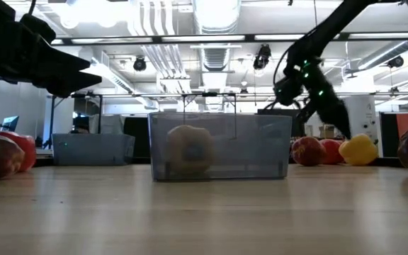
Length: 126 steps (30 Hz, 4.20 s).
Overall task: Sort produce into baskets
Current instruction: Put the yellow bell pepper into the bottom black bin, then put the top right apple into the top black bin
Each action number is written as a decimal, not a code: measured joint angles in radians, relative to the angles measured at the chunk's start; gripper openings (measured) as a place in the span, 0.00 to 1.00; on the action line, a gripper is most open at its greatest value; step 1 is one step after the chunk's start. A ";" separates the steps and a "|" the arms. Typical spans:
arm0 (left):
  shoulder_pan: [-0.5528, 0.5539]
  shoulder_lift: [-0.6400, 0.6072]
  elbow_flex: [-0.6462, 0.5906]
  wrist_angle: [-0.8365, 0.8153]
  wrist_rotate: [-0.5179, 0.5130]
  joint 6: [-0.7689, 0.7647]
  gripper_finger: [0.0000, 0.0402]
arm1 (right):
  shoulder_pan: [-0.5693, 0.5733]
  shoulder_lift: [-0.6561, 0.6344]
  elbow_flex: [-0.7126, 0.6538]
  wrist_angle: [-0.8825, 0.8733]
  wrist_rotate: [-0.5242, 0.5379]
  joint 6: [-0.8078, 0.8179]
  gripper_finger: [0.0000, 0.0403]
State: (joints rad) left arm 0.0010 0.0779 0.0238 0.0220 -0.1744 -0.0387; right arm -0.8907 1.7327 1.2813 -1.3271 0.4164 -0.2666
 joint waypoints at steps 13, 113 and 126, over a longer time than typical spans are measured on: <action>0.000 0.000 0.000 0.000 0.000 0.000 0.81 | -0.101 0.183 0.023 -0.023 0.013 -0.119 0.94; 0.000 0.026 0.000 0.074 -0.076 -0.740 0.81 | 0.701 -0.316 0.092 -0.038 -0.076 1.646 0.94; 0.000 0.028 0.000 0.074 -0.133 -0.732 0.81 | 0.257 -0.452 -0.273 0.375 -0.191 1.751 0.94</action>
State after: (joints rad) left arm 0.0010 0.1062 0.0238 0.0963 -0.3079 -0.7704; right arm -0.6334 1.2809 1.0081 -0.9516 0.2255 1.4846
